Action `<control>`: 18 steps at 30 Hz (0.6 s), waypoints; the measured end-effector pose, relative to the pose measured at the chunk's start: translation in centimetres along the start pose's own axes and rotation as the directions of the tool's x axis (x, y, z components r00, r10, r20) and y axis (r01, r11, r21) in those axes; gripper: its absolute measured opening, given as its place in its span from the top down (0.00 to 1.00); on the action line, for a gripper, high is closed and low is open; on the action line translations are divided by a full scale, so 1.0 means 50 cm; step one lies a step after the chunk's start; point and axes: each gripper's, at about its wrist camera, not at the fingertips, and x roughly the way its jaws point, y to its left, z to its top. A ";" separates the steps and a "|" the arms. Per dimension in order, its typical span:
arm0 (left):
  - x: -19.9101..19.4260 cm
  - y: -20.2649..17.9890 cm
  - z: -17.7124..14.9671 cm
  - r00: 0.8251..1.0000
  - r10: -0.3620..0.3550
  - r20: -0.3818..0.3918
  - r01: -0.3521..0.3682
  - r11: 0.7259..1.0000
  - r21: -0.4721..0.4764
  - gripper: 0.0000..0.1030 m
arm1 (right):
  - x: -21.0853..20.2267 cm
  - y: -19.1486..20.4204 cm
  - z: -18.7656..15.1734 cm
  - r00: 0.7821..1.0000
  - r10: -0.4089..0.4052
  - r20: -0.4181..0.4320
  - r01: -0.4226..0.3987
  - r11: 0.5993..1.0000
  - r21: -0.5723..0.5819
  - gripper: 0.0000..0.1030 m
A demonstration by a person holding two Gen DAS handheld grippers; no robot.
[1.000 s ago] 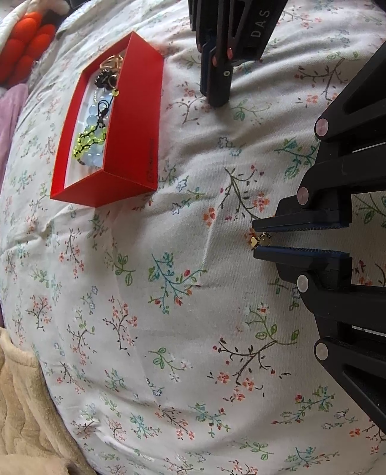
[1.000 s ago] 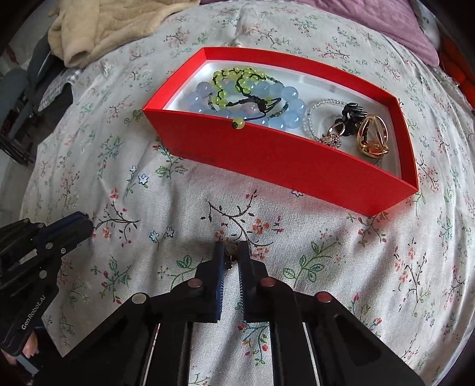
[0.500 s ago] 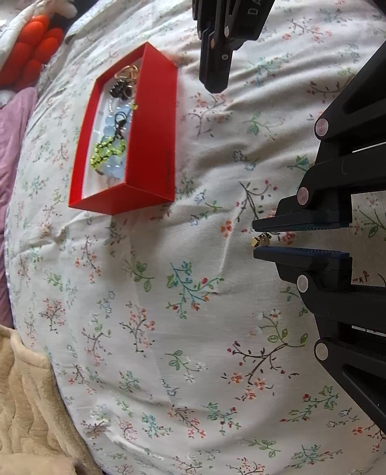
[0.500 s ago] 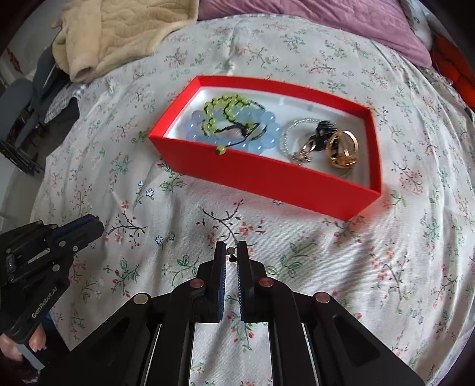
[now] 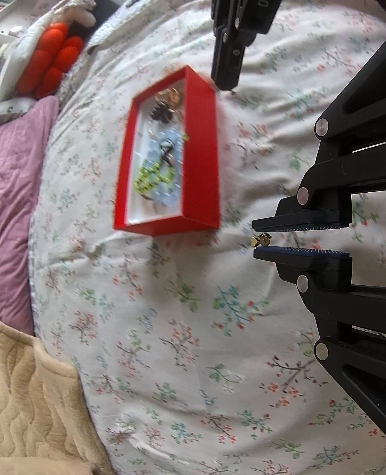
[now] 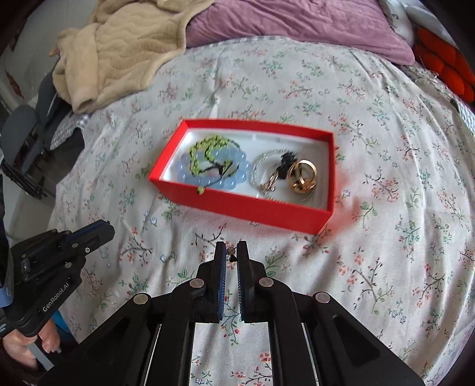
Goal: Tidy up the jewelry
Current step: 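Lower both earrings into the red box and open both grippers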
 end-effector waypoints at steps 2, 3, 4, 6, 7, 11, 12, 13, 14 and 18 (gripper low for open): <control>-0.001 -0.006 0.011 1.000 -0.010 0.009 0.010 1.000 -0.003 0.95 | -0.007 -0.006 0.005 1.000 0.004 0.008 -0.004 1.000 0.009 0.93; -0.001 -0.010 0.015 1.000 -0.014 0.013 0.014 1.000 -0.005 0.95 | -0.009 -0.009 0.008 1.000 0.004 0.012 -0.004 1.000 0.011 0.93; 0.000 -0.014 0.022 1.000 -0.021 0.017 0.021 1.000 -0.008 0.95 | -0.013 -0.011 0.011 1.000 0.002 0.019 -0.002 1.000 0.011 0.93; 0.002 -0.021 0.031 0.999 -0.029 0.023 0.030 0.999 -0.011 0.95 | -0.022 -0.016 0.019 0.999 -0.001 0.035 0.000 1.000 0.015 0.93; 0.003 -0.027 0.038 0.999 -0.035 0.024 0.035 0.999 -0.014 0.95 | -0.027 -0.020 0.024 0.999 0.004 0.042 -0.005 1.000 0.022 0.93; 0.006 -0.044 0.057 0.998 -0.049 0.034 0.050 0.999 -0.021 0.95 | -0.040 -0.031 0.042 0.998 0.001 0.068 -0.004 0.999 0.034 0.93; 0.006 -0.048 0.062 0.998 -0.052 0.037 0.053 0.998 -0.021 0.95 | -0.042 -0.034 0.046 0.997 0.001 0.073 -0.004 0.999 0.038 0.93; 0.008 -0.054 0.069 0.998 -0.054 0.041 0.055 0.998 -0.019 0.95 | -0.043 -0.037 0.050 0.997 0.002 0.076 -0.005 0.999 0.042 0.93; 0.011 -0.058 0.074 0.997 -0.057 0.043 0.057 0.998 -0.019 0.95 | -0.043 -0.040 0.054 0.997 0.001 0.078 -0.005 0.999 0.045 0.93; 0.029 -0.073 0.092 0.997 -0.062 0.040 0.063 0.998 -0.027 0.95 | -0.039 -0.052 0.067 0.997 -0.007 0.082 0.002 0.998 0.059 0.93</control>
